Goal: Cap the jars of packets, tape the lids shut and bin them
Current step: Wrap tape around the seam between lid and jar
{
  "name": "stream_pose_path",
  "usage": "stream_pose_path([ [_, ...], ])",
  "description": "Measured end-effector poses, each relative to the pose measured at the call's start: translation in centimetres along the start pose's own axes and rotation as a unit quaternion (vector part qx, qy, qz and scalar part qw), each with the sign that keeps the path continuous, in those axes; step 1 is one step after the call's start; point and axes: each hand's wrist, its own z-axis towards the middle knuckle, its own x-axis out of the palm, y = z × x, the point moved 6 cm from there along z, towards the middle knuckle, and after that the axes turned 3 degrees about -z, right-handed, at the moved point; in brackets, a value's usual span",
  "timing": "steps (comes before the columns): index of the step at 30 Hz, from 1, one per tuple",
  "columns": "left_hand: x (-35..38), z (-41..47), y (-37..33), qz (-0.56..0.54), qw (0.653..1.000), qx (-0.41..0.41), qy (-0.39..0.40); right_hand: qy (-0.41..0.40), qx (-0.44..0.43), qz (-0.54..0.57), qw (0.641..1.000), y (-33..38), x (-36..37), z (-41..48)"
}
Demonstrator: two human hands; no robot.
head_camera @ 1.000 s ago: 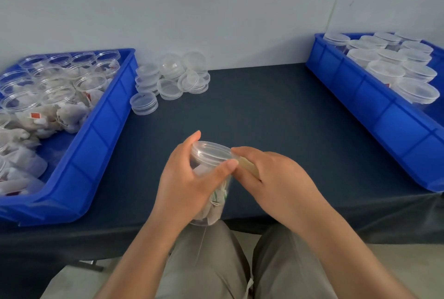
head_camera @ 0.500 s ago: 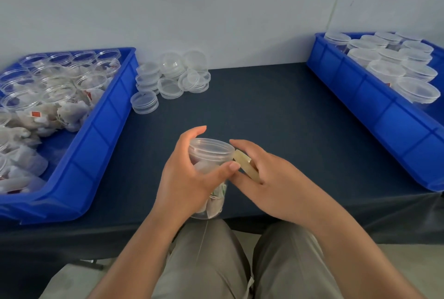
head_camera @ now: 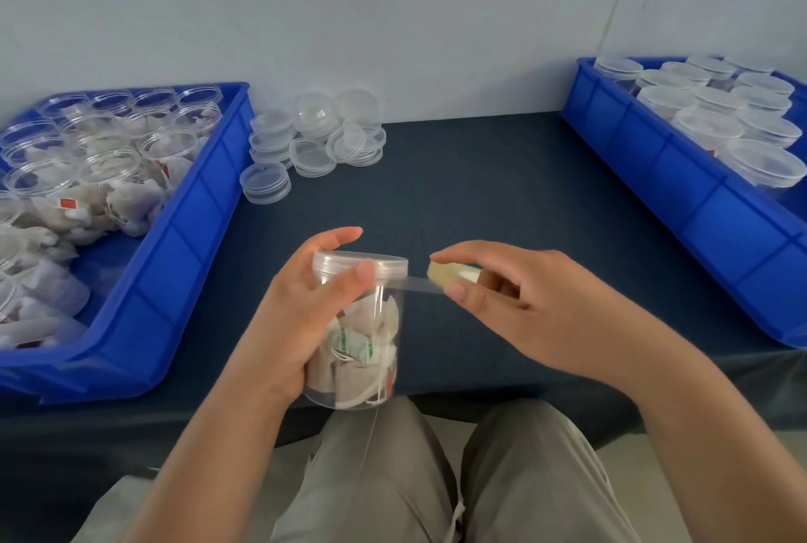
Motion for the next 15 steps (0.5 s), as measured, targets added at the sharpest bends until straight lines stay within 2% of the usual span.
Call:
stream_pose_path([
  [6,0.9,-0.6,0.5,-0.104,0.988,-0.036,0.105,0.018,-0.007,0.004,1.0,-0.2,-0.2,0.6],
  [12,1.8,-0.8,0.9,-0.132,0.977,-0.035,0.161,0.023,-0.01,0.017,1.0,0.1,0.5,0.8],
  [15,1.9,-0.5,1.1,-0.106,0.981,-0.015,0.163,0.017,-0.004,0.002,1.0,0.3,0.8,0.6],
])
